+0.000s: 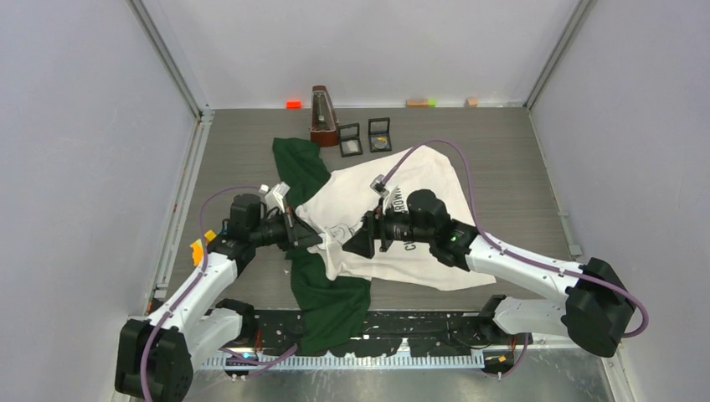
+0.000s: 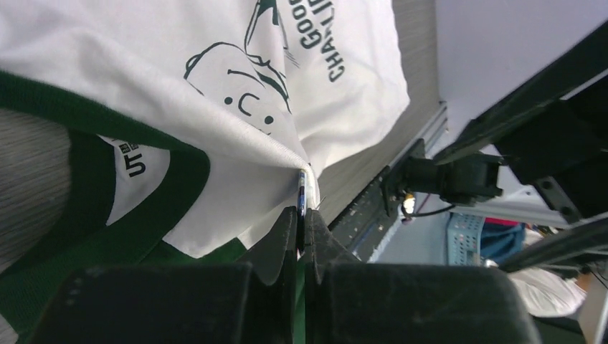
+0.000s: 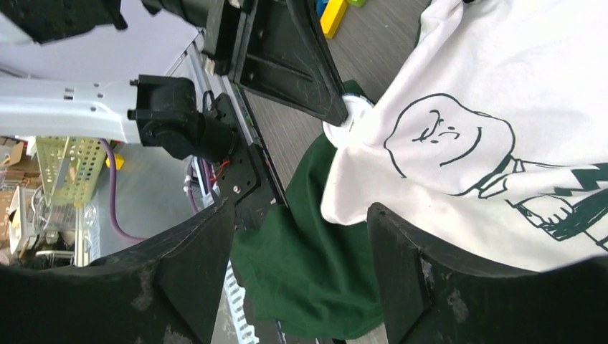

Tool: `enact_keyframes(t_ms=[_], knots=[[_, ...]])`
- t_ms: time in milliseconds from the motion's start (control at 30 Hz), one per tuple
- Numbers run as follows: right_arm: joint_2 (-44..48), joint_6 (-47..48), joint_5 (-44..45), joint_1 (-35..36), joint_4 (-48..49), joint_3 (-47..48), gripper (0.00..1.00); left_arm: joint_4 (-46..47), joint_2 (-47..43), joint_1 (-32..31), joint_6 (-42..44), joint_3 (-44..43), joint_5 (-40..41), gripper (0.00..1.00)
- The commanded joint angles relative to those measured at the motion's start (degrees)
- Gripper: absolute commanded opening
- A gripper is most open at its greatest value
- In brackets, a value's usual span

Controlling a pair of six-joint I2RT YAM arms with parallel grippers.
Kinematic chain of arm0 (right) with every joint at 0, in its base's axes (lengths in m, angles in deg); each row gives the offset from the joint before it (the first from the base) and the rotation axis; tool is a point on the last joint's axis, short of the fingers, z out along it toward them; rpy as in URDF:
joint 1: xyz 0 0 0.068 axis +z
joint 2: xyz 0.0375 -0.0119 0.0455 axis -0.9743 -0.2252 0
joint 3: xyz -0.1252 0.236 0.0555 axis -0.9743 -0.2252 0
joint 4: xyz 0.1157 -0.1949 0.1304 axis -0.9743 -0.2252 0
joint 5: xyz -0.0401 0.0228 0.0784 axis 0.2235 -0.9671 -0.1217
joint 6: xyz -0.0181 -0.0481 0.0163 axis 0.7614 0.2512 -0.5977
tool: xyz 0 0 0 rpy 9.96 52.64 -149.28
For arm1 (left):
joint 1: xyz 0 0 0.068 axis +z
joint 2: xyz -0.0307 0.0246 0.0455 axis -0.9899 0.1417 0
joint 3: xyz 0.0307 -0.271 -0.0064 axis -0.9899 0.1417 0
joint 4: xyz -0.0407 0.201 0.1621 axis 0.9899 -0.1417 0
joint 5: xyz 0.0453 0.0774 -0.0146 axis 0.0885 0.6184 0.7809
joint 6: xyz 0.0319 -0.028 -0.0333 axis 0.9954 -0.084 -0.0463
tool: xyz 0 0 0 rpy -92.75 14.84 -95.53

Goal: Pin the brooch onto the clothing

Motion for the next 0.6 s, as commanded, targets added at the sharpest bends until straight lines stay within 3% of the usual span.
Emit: enact_keyframes(t_ms=[0,200,567], knots=[[1.9,2.3,-4.0,-0.5,6.6,-2.2,0.73,-0.8,1.1,1.8,-0.1,-4.4,-13.4,0.0],[0.9,-1.3,-5.1,-0.5,13.9,-4.3,0.73,0.5,-2.5,1.9,-0.2,-5.5,-13.8,0.0],[-1.9,-2.9,-9.4,-0.2,18.0,0.0,0.73,-3.7,-4.4,1.9,7.9,-13.7,-23.6,0.0]])
